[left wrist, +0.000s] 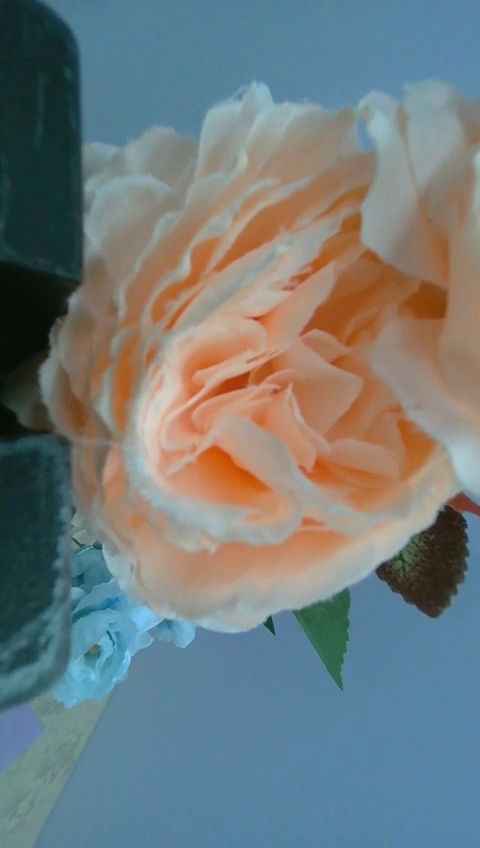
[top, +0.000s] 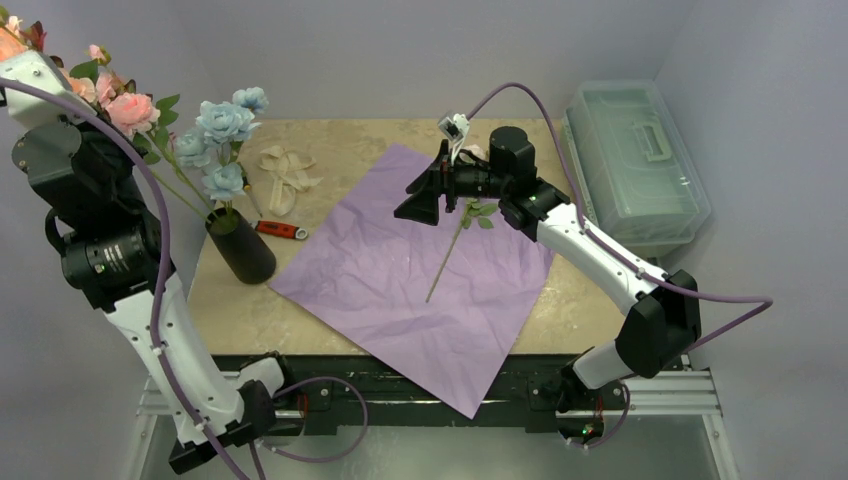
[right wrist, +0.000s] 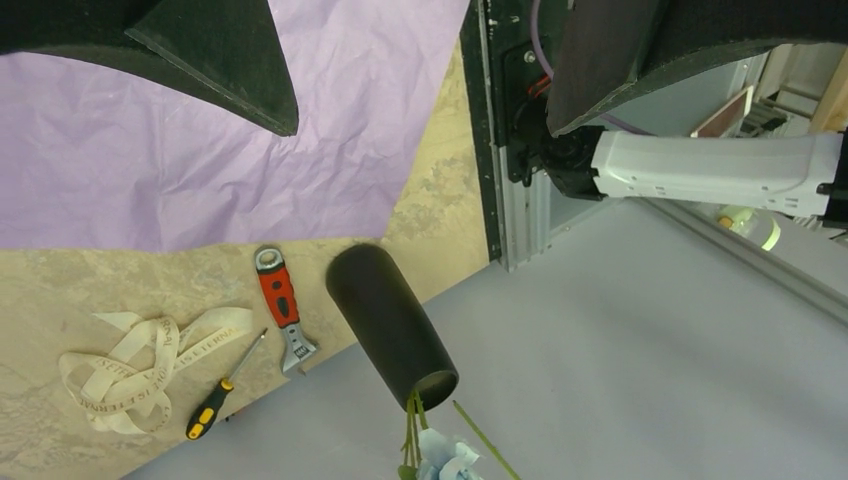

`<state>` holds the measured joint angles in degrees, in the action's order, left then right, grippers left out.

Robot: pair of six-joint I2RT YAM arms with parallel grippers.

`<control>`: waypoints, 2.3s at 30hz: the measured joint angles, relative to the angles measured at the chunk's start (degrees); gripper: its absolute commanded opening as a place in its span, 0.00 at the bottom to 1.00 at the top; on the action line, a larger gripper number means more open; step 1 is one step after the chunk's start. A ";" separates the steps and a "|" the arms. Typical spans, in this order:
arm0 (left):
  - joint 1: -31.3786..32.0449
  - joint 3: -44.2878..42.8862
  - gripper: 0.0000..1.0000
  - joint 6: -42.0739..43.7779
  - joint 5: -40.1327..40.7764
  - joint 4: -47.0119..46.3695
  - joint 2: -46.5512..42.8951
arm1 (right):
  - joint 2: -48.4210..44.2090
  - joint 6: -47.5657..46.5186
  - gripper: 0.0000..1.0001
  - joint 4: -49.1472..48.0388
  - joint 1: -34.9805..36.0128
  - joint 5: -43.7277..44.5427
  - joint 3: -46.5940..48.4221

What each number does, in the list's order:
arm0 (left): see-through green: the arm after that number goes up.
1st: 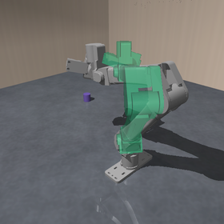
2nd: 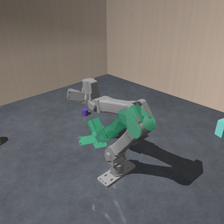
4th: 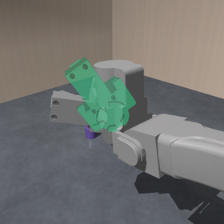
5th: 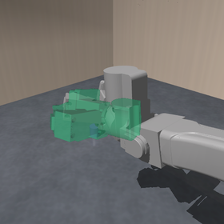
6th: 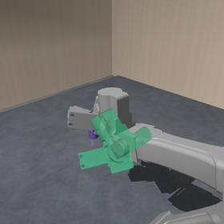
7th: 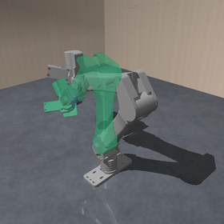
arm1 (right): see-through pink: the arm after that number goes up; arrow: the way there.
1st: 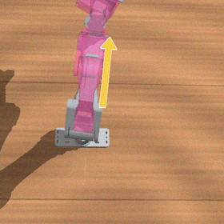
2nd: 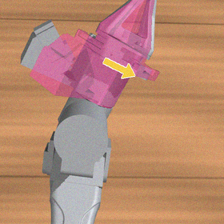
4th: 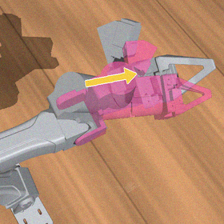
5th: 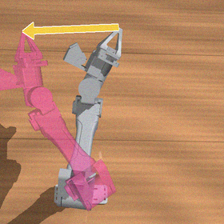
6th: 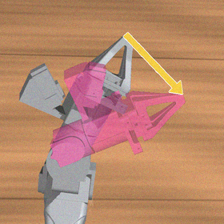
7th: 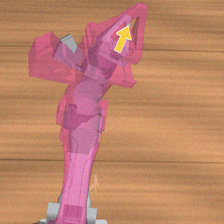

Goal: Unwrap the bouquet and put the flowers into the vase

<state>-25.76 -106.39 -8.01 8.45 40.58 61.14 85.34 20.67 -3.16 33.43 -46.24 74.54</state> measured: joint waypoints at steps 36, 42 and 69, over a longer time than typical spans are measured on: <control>0.00 20.90 0.50 -1.75 -8.39 -4.46 2.91 | -2.64 -0.33 0.98 -1.33 -0.20 -1.46 -7.74; 0.00 18.10 0.64 -1.25 -10.29 0.57 4.87 | -2.64 -0.24 0.97 -0.07 -1.40 -1.16 -7.93; 0.00 1.81 1.00 18.60 -18.95 33.42 2.12 | -1.27 2.75 0.93 14.05 -5.90 10.86 -7.08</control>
<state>-25.76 -104.57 10.59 -10.50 74.00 63.26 84.07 23.42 10.90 27.53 -35.38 67.46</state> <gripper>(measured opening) 0.996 0.945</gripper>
